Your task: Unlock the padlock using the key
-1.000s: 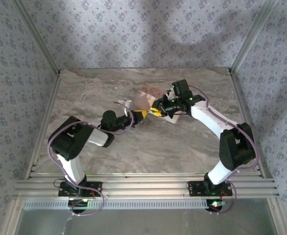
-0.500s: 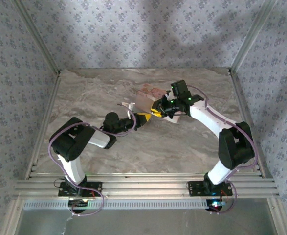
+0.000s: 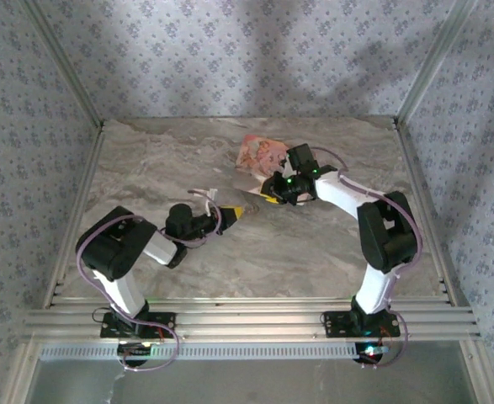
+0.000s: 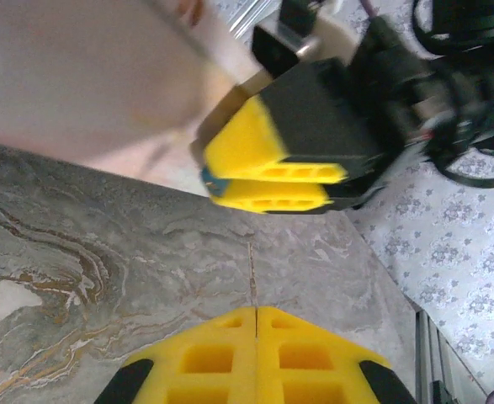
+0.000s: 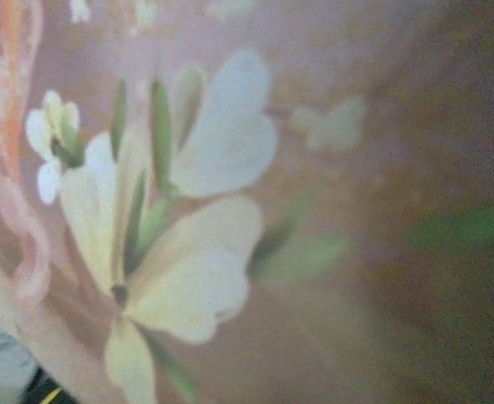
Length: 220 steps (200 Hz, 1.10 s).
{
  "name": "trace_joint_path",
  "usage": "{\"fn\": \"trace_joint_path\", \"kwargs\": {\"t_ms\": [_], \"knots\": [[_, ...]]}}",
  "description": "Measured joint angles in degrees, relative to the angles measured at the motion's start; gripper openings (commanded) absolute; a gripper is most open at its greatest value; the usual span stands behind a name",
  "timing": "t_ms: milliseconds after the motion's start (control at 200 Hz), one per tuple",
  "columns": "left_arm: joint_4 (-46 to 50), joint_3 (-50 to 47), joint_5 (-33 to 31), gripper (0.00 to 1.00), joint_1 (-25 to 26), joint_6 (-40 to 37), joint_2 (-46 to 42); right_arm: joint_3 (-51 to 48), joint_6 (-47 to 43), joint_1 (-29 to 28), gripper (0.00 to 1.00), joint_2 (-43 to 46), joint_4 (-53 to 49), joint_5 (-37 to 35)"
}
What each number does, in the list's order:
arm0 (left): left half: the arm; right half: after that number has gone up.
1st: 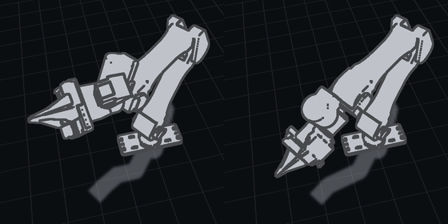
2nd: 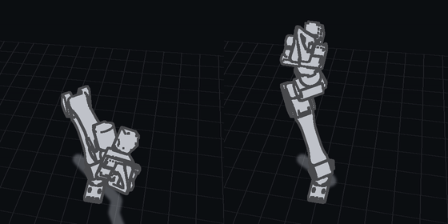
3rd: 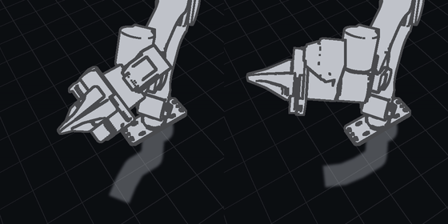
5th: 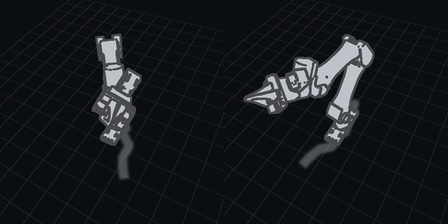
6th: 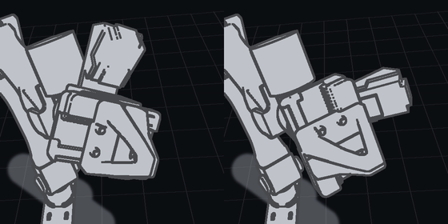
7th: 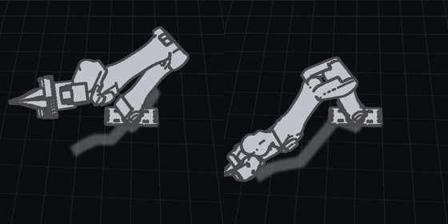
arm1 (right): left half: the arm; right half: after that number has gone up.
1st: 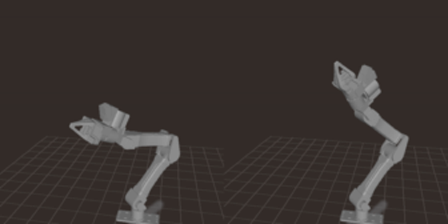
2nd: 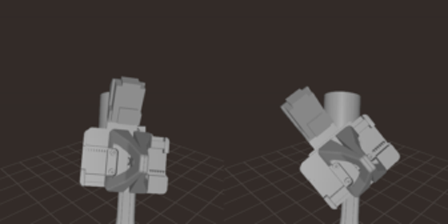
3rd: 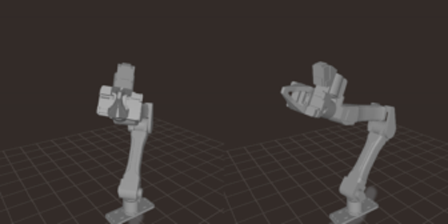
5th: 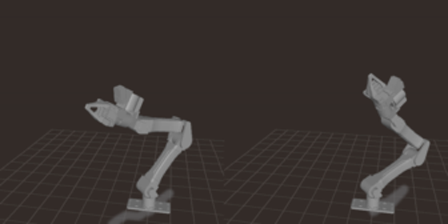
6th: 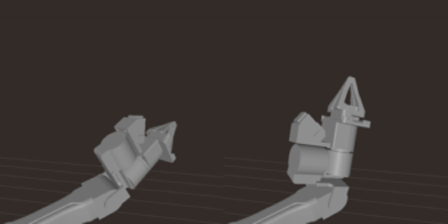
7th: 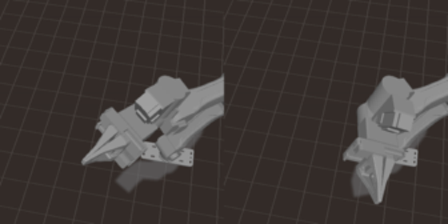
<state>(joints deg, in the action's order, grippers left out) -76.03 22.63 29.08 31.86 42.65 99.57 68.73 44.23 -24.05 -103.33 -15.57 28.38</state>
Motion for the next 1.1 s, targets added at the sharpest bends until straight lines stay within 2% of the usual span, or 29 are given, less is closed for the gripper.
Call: {"fn": "trace_joint_path", "kwargs": {"t_ms": [95, 155, 205, 240, 425, 640, 864, 979, 1099], "knots": [[2.5, -0.2, 0.3, 0.0, -0.8, -1.6, -3.3, -1.3, -3.3, -0.3, 0.02, -1.6, 2.3, -3.7], [4.6, -0.1, 0.8, 0.0, -1.1, -3.2, -5.7, -2.2, -4.9, -0.8, 0.16, -2.3, 3.2, -6.1], [6.8, -0.1, 1.5, 0.0, -1.2, -4.7, -7.5, -2.9, -6.1, -1.4, 0.34, -2.7, 3.5, -7.9], [8.6, 0.1, 2.0, 0.0, -1.2, -6.0, -8.6, -3.4, -6.5, -1.8, 0.44, -2.8, 3.6, -9.0], [19.8, 3.1, 4.9, 0.0, -1.2, -13.7, -13.2, -5.0, -6.4, -2.8, 0.65, -2.2, 5.2, -9.1], [31.2, 6.1, 6.2, 0.0, -1.1, -21.2, -18.8, -7.6, -4.7, -3.2, 0.65, 3.4, -0.2, -8.2], [39.6, 8.6, 6.2, 0.0, 0.0, -29.3, -24.9, -6.9, -0.3, -3.8, 0.66, 18.7, -6.6, -9.2], [45.0, 11.0, 5.2, 0.0, 1.9, -34.1, -27.3, -4.5, 2.9, -4.1, 0.63, 23.6, -6.6, -8.5], [50.3, 13.5, 1.5, 0.0, 5.7, -39.7, -30.1, -2.6, 6.2, -5.4, 0.61, 24.4, -5.9, -6.3]]}}
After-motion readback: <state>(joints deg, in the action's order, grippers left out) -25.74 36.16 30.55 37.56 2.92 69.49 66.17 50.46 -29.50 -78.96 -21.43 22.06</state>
